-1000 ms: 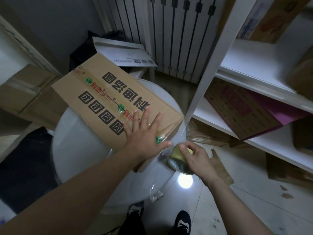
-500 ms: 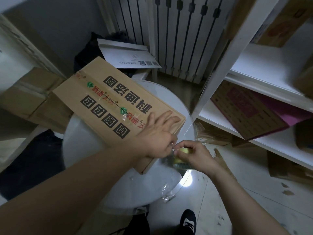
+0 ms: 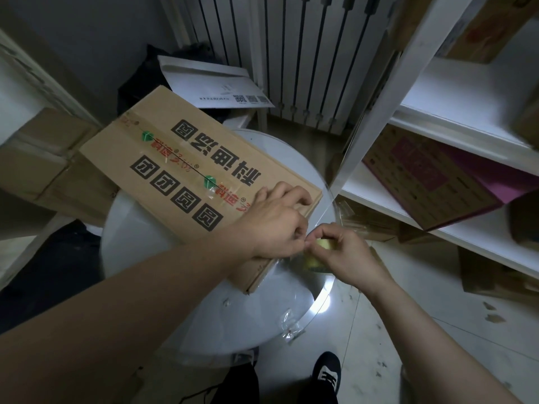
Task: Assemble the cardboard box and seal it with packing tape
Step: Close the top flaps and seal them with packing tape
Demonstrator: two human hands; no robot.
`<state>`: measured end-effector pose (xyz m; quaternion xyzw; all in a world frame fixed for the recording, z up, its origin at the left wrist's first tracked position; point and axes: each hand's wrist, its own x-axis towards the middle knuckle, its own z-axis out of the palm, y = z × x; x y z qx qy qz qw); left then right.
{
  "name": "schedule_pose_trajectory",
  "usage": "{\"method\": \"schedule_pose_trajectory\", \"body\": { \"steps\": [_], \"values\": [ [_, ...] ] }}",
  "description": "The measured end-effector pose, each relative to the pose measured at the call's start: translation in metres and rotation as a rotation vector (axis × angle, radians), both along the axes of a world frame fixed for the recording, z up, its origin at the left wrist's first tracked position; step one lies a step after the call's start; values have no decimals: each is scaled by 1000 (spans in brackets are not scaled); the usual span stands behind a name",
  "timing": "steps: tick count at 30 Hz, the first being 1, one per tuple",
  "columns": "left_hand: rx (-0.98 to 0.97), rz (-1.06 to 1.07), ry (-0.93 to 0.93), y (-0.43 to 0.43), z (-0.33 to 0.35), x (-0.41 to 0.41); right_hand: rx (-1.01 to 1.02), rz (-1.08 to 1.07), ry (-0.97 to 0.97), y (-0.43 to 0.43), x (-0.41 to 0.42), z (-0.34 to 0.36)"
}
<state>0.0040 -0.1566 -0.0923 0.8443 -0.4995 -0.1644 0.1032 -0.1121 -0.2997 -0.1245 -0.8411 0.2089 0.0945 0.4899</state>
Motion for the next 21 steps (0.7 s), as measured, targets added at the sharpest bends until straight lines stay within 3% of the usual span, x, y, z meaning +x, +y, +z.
{"method": "schedule_pose_trajectory", "body": {
  "steps": [3,11,21],
  "values": [
    [-87,-41,-56,5,-9,-1,-184,25,-48,3,2,5],
    [-120,53,10,-1,-10,-3,-380,26,-30,9,1,1],
    [-113,287,94,-10,-19,-16,-221,-402,2,43,-12,3]
  ]
}}
